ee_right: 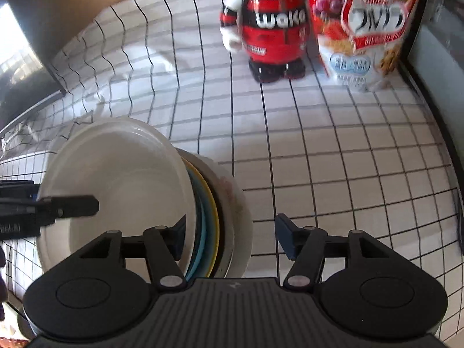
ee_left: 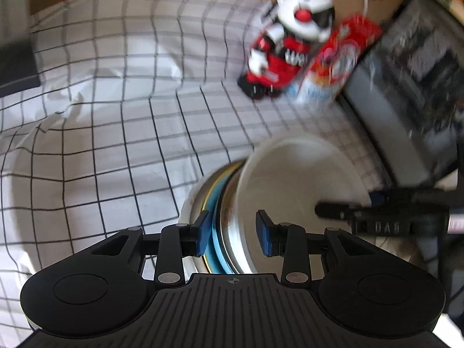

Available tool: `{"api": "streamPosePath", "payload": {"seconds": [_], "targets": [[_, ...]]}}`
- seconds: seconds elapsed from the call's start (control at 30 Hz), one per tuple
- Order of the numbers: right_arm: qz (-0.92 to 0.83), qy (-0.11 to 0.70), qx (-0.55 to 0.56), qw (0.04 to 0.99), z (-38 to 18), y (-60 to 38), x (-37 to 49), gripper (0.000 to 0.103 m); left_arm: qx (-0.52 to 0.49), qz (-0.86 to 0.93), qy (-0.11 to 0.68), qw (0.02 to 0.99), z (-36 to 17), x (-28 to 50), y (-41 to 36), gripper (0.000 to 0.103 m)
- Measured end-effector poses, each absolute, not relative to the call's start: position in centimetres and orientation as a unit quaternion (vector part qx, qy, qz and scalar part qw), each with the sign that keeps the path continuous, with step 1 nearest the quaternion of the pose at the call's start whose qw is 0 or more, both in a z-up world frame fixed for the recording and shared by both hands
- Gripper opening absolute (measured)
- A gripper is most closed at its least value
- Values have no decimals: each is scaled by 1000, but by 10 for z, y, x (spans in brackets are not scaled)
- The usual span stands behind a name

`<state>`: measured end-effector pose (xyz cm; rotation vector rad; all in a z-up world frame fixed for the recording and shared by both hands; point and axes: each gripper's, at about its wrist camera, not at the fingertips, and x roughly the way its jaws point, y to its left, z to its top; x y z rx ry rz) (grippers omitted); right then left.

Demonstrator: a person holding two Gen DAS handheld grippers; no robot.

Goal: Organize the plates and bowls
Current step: 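Open both tools and pull them back from the bowl tower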

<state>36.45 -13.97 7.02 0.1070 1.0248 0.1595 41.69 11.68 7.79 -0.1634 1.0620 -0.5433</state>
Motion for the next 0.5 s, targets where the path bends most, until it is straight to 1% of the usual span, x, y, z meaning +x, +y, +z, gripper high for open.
{"api": "streamPosePath", "payload": {"seconds": [0.07,0.2,0.3,0.33,0.37,0.4,0.43,0.5], "targets": [[88,457,53,884,78,-140,351,60,-103,-247,468,842,85,404,129,37],[105,357,60,926,96,-143,308,60,-142,-214,396,881,95,363,148,37],[117,297,61,946,103,-151,273,62,-171,-191,366,895,93,326,152,36],[122,283,67,949,103,-155,262,63,-181,-184,355,899,91,308,150,33],[129,271,76,951,102,-161,249,66,-186,-175,344,904,89,290,147,31],[135,263,85,952,98,-166,235,70,-186,-166,334,909,89,273,142,26],[139,260,89,951,92,-171,221,70,-180,-154,320,917,87,251,134,23],[140,264,82,951,78,-177,196,70,-162,-130,292,933,84,209,119,23]]}}
